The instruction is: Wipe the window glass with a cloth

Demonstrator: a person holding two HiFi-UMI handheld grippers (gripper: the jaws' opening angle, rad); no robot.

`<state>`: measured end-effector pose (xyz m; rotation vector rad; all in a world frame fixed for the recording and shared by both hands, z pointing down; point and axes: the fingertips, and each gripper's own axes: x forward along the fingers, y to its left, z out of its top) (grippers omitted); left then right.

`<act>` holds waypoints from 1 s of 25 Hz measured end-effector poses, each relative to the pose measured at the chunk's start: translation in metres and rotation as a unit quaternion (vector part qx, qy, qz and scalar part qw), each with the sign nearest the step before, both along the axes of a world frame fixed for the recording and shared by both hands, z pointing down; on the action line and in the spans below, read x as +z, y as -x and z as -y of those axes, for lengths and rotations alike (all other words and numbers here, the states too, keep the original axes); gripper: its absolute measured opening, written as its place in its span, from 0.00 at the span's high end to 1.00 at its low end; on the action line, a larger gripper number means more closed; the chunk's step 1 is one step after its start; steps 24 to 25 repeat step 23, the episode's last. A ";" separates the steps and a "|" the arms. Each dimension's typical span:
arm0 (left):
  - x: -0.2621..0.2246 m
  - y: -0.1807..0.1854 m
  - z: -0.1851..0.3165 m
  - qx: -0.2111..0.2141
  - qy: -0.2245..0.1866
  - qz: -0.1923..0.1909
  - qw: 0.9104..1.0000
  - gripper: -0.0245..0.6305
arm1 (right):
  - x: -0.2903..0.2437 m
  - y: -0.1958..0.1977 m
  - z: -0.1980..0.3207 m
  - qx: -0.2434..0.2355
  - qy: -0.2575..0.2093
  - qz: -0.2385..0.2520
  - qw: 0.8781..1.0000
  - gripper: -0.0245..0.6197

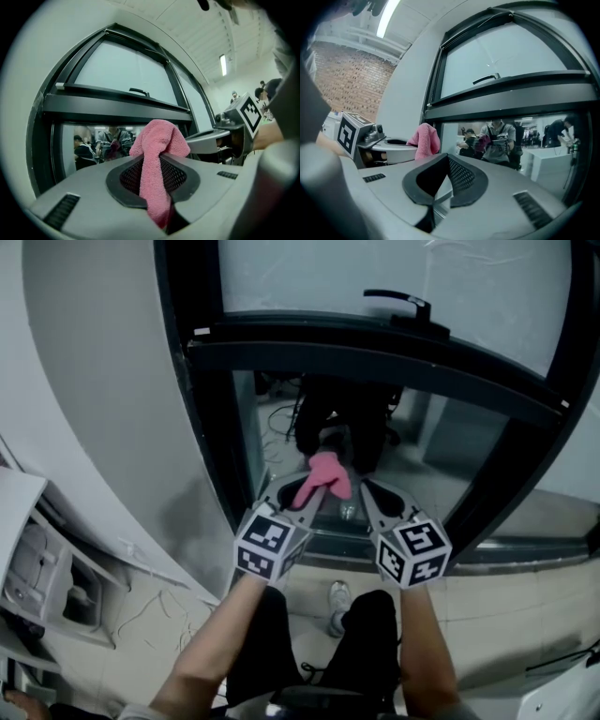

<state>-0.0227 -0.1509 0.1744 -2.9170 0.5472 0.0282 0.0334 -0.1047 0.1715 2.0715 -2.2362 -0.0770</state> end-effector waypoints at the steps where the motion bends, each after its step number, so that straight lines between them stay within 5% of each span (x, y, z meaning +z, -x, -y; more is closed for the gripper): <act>1: 0.001 -0.001 -0.001 0.001 0.002 0.001 1.000 0.88 | 0.000 0.000 -0.001 0.001 0.000 0.000 1.000 0.97; 25: 0.001 0.015 -0.005 -0.017 0.001 -0.002 1.000 0.88 | -0.004 0.006 -0.004 0.005 -0.012 0.011 1.000 0.97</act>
